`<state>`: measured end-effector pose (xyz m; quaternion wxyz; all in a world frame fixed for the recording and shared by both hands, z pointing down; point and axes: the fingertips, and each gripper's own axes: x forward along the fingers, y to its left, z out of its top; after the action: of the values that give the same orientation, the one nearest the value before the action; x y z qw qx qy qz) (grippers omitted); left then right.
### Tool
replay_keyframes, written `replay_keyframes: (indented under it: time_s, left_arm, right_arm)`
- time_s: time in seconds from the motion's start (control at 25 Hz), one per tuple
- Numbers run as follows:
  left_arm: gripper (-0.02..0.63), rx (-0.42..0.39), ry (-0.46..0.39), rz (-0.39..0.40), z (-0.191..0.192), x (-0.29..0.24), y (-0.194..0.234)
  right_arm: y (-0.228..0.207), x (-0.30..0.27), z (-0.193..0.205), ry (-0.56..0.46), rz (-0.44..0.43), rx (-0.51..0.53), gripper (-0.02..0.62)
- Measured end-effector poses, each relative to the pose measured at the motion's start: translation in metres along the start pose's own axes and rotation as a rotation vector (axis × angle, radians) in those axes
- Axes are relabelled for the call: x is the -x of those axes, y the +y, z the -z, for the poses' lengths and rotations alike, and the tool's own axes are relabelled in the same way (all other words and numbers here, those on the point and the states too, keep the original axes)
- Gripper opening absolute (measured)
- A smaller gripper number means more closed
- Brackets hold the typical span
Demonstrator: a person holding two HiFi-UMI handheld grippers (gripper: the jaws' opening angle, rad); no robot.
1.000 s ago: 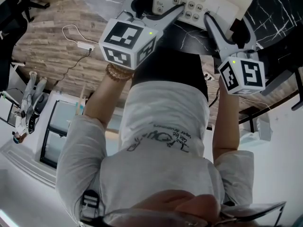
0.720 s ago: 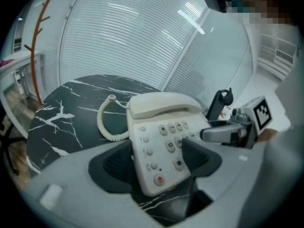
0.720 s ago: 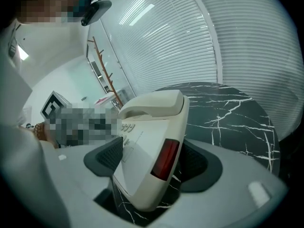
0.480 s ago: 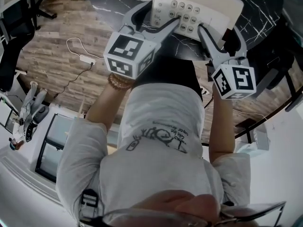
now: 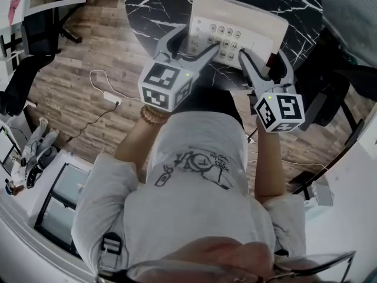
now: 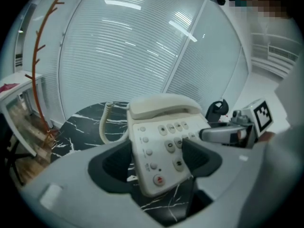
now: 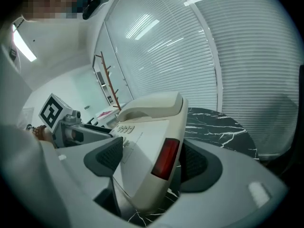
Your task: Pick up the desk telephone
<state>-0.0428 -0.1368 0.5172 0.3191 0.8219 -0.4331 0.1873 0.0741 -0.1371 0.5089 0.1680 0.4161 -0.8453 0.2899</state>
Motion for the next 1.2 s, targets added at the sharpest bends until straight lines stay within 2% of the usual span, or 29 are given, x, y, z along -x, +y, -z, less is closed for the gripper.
replay_keyframes:
  time_s: [0.72,1.2]
  left_arm:
    - [0.338,-0.081,-0.131,-0.032,-0.110,0.099,-0.072]
    - [0.339,-0.115,-0.219,-0.037,-0.158,0.146,-0.103]
  right_arm:
    - [0.055,0.096,-0.116,-0.135,-0.017,0.054,0.368]
    - [0.084,0.139,-0.172,-0.225,-0.007,0.121,0.371]
